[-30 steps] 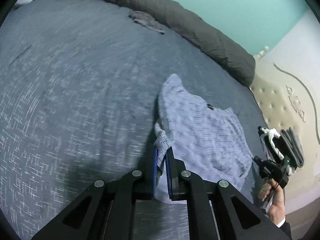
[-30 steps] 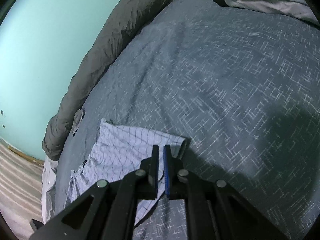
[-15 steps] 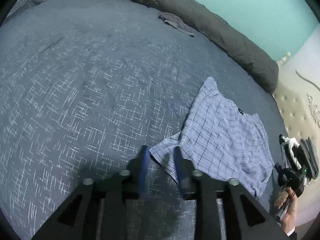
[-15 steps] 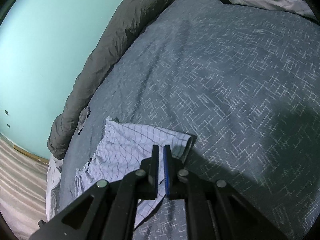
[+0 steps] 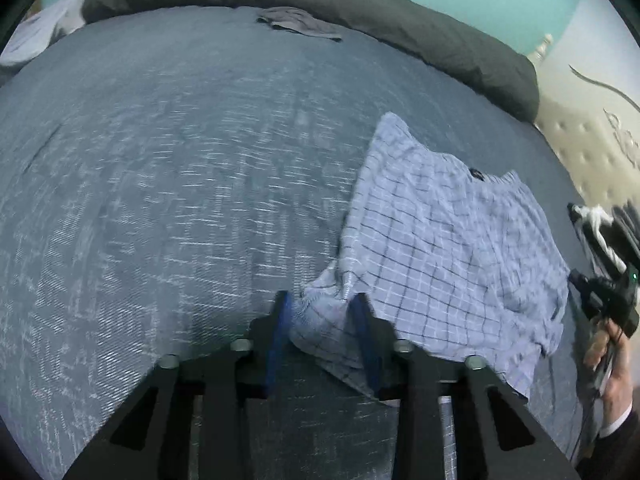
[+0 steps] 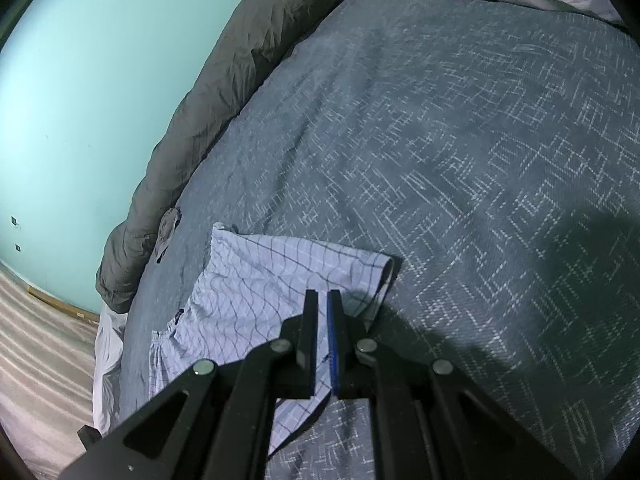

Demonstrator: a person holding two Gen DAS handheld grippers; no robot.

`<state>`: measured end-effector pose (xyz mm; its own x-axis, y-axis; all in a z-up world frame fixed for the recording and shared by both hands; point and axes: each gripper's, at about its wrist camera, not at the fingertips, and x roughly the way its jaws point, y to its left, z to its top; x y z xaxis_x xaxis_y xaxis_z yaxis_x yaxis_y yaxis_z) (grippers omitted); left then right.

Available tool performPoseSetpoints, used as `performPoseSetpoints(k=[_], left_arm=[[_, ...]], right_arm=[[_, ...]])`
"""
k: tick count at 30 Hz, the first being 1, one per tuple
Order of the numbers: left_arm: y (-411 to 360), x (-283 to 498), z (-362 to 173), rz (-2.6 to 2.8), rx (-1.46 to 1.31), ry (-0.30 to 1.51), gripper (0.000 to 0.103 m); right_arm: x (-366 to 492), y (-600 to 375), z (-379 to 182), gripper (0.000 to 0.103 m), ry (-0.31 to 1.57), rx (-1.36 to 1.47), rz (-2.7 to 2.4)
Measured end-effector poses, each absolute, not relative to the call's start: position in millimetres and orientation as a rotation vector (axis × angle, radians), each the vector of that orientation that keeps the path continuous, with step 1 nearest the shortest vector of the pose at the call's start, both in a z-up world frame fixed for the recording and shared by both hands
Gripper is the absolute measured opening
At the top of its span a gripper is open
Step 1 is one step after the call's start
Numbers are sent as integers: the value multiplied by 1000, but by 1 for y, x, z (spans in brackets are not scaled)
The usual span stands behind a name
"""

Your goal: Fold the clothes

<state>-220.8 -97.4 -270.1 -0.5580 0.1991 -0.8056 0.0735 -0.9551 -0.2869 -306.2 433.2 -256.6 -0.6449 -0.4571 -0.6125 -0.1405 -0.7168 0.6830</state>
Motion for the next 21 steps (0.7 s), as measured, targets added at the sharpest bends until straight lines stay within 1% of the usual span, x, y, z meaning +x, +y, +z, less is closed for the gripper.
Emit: performPoseSetpoints(k=[1,3,6,8,10,11,12,13,14,15,17,19,20,21], left_arm=[[-96,-221,-270,2674,-1439,-436,4],[-99,-220,-266,2678,-1423,-451,4],[-106,-217,-259,2673,-1389,-536,4],[-110,-217,-261,2673,-1401,-554,5],[-112,-220,-268,2648,-1434,-588,12],[-113,-219,-272,2641,-1439,-600,12],[-113,-220,-274,2639,-1448,-600,16],[-114,-220,-275,2635,-1452,-602,22],[-115,-221,-276,2630,-1452,-603,25],[-115,-222,-277,2625,-1452,-603,26],[-113,-224,-279,2618,-1455,-595,26],[-108,-225,-280,2616,-1463,-563,25],[-106,-225,-279,2617,-1464,-545,21],[-104,-226,-278,2619,-1463,-528,7]], right_arm=[[-306,433,-257,6,-1079,1218,-2460],[-307,433,-258,6,-1080,1222,-2456],[-307,433,-258,6,-1082,1224,-2452],[-308,431,-259,6,-1079,1225,-2450],[-308,430,-259,6,-1075,1227,-2445],[-308,429,-259,6,-1072,1228,-2445],[-308,428,-259,6,-1070,1228,-2445],[-308,428,-259,6,-1069,1228,-2445],[-308,428,-259,6,-1069,1228,-2445],[-308,428,-259,6,-1067,1229,-2445],[-308,428,-258,6,-1066,1230,-2444],[-307,428,-258,6,-1066,1231,-2443],[-307,429,-258,6,-1067,1231,-2441],[-306,429,-258,6,-1068,1231,-2441]])
